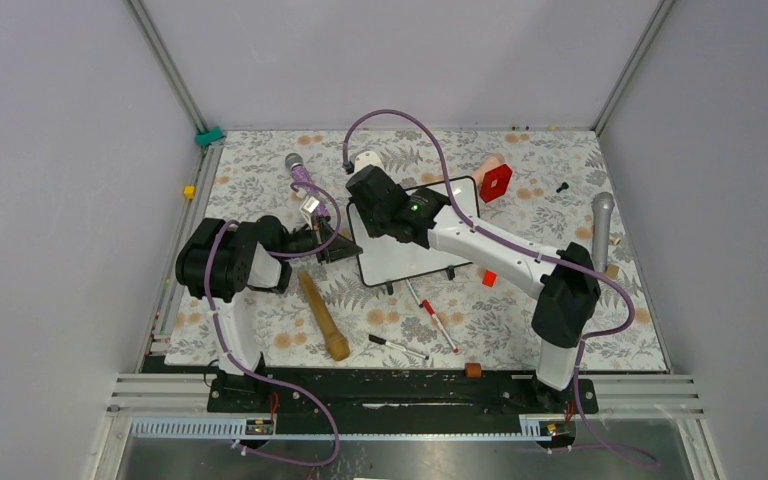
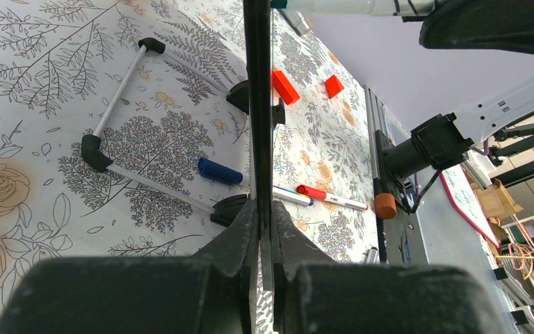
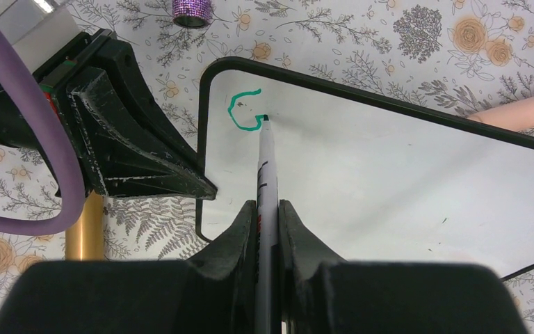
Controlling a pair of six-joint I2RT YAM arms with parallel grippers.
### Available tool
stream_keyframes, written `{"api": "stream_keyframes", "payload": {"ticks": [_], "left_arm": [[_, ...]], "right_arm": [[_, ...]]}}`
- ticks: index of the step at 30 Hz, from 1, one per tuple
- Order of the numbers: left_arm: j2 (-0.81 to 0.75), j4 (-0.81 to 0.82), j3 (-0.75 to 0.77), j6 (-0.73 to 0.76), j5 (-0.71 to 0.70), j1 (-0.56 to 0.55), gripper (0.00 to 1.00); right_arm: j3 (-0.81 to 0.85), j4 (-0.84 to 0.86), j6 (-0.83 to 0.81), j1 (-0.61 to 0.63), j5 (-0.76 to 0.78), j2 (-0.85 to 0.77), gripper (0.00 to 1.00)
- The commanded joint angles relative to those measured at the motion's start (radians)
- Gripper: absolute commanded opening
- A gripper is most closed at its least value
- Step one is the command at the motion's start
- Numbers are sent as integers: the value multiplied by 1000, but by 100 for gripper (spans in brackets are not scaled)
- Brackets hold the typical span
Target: Write a sentence on the whiteboard
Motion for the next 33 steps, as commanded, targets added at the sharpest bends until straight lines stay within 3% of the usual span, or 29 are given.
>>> {"api": "stream_keyframes", "payload": {"ticks": [1, 33], "left_arm": [[-31, 53, -8, 51, 22, 0, 0], [-32, 53, -8, 52, 22, 0, 0]], "right_arm": [[4, -3, -11, 0, 74, -11, 0], [-28, -28, -15, 0, -5, -69, 0]]}}
